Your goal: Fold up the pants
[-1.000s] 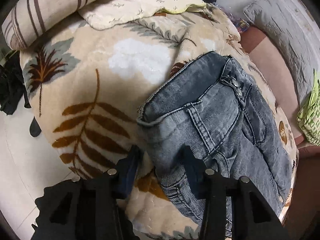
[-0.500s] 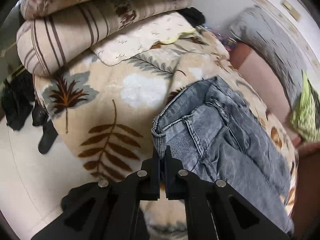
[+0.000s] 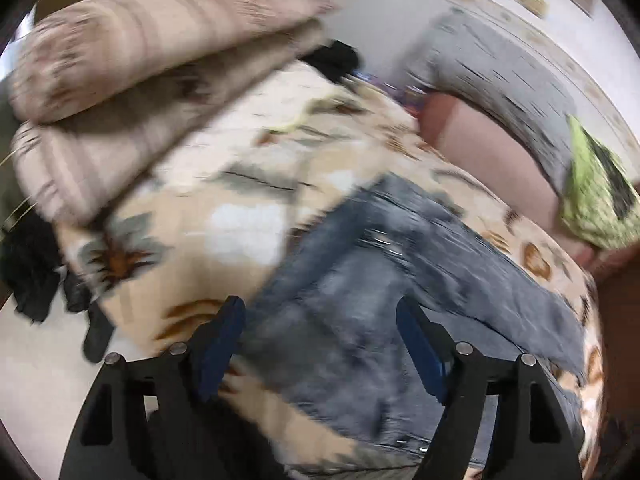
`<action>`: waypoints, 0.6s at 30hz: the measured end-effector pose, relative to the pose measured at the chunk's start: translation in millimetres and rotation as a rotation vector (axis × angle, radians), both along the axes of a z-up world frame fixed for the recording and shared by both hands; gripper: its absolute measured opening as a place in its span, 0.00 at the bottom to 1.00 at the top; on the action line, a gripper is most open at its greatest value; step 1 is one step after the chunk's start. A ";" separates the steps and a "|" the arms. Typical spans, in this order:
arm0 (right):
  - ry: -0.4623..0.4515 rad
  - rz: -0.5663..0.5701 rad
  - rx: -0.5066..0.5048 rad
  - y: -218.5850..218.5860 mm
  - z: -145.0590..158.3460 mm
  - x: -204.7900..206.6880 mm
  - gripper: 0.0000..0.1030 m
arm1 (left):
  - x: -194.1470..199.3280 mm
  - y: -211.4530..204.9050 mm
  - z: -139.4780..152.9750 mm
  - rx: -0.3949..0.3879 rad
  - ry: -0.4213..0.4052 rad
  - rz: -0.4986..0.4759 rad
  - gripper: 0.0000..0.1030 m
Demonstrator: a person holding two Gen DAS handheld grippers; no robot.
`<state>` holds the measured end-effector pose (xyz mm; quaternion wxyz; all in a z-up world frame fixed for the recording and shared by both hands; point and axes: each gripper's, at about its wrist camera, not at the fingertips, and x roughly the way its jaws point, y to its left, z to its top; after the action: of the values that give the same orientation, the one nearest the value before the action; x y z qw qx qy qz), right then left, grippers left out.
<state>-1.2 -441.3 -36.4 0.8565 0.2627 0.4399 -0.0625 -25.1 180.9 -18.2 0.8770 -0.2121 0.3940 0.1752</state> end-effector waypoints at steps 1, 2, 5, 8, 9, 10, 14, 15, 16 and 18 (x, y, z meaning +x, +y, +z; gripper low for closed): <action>0.011 0.043 -0.003 3.2 -4.5 17.1 0.75 | 7.8 -6.4 -3.9 -0.003 0.013 -0.033 0.76; 0.032 0.077 -0.007 5.2 -11.1 32.9 0.75 | 18.1 -17.3 -11.6 -0.004 0.031 -0.085 0.76; 0.110 0.143 -0.051 13.9 -35.4 73.3 0.73 | 37.0 -38.0 -36.9 0.029 0.096 -0.164 0.76; 0.186 0.203 -0.056 25.8 -63.1 94.5 0.36 | 51.9 -50.5 -86.8 0.094 0.294 -0.199 0.77; 0.214 0.212 -0.086 30.6 -69.5 98.6 0.29 | 49.4 -52.6 -91.0 0.128 0.270 -0.211 0.80; 0.209 0.229 -0.124 34.9 -67.1 100.4 0.18 | 45.4 -54.7 -89.1 0.155 0.241 -0.216 0.80; 0.123 0.249 -0.345 56.9 -33.7 90.3 0.17 | 42.3 -54.1 -89.2 0.154 0.236 -0.223 0.81; 0.118 0.223 -0.413 59.8 -33.2 90.1 0.17 | 42.6 -55.4 -88.7 0.157 0.241 -0.220 0.81; 0.139 0.203 -0.431 57.0 -40.1 94.3 0.18 | 43.6 -56.1 -87.7 0.159 0.249 -0.218 0.81; 0.237 0.204 -0.356 45.5 -70.1 103.4 0.19 | 45.0 -53.7 -82.2 0.143 0.261 -0.223 0.81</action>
<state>102.2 -395.7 -106.5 0.8334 0.0526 0.5440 -0.0824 19.9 127.1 -100.3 0.8453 -0.0798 0.5120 0.1305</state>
